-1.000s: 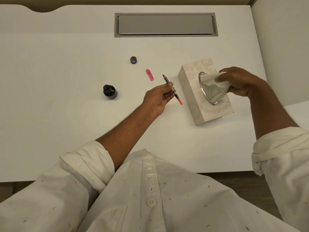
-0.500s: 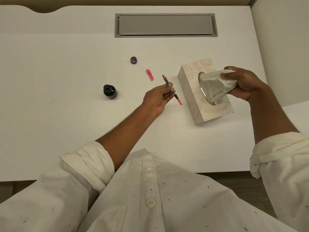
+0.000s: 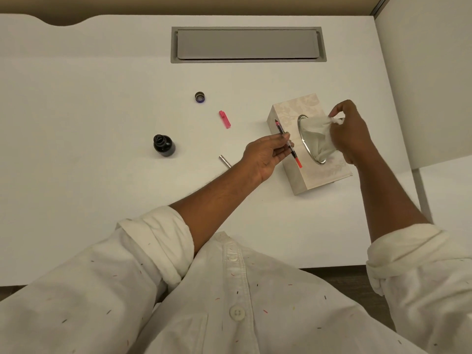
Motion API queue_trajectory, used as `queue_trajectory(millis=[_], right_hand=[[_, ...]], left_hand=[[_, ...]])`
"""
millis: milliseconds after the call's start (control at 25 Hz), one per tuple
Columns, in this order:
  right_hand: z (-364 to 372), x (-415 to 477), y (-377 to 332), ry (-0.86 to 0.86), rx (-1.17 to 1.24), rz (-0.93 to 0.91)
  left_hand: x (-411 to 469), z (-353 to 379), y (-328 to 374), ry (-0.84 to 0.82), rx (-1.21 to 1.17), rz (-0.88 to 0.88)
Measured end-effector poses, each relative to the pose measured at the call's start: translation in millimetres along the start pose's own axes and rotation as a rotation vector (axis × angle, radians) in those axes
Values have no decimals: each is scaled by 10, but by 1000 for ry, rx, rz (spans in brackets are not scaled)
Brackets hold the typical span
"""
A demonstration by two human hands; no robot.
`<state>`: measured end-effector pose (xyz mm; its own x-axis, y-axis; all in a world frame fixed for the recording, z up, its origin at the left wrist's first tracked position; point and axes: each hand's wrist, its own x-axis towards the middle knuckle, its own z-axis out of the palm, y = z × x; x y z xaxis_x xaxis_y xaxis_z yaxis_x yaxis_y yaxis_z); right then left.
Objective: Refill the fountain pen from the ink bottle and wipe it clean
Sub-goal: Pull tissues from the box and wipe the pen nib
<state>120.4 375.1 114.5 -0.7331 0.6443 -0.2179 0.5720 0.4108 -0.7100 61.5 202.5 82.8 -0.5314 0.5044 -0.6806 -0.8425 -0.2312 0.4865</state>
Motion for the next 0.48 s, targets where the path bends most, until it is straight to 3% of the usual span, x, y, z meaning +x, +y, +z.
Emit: queue_trajectory(millis=[160,480], right_hand=[[39,-51,58,29,-161,-138],[3,12,-35,3,-174,-90]], left_hand=[[52,146,-93,-10,-12,-15],[181,237,-229,61,1,-60]])
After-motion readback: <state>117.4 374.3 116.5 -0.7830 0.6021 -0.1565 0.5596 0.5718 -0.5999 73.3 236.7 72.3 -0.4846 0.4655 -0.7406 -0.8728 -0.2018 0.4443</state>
